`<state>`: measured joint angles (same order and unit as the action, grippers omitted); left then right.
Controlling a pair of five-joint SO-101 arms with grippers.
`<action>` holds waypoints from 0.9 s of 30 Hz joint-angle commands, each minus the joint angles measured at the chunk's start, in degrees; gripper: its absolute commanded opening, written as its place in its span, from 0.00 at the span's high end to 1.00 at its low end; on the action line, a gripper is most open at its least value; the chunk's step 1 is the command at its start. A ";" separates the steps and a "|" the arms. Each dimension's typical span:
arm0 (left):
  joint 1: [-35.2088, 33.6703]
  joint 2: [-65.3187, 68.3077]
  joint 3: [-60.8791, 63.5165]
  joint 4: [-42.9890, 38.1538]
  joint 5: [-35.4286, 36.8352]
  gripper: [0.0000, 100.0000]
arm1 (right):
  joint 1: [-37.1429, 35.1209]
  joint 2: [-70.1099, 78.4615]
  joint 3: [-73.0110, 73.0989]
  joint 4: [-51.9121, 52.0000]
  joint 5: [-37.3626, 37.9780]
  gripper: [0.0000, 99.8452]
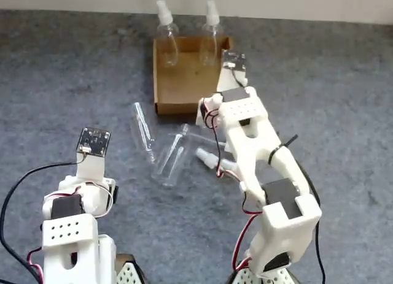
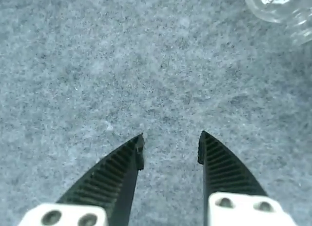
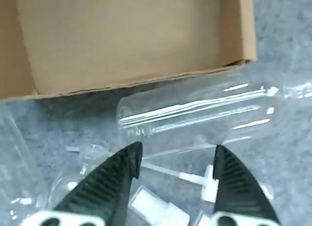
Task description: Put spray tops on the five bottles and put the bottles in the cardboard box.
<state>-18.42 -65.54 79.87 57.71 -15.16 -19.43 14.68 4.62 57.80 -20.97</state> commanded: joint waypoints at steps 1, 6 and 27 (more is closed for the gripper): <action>-0.84 -0.92 -0.40 -1.41 -0.26 0.83 | 2.77 0.31 -2.42 0.22 -0.53 0.80; -0.84 -0.92 1.71 -5.01 -0.26 0.83 | 1.71 0.22 -8.92 4.70 -0.53 0.80; -0.92 -0.92 1.71 -5.27 -0.26 0.83 | -4.00 4.18 -19.65 -8.31 -0.44 0.80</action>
<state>-18.42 -65.63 81.89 53.49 -15.25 -22.51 18.29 -15.43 54.73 -20.97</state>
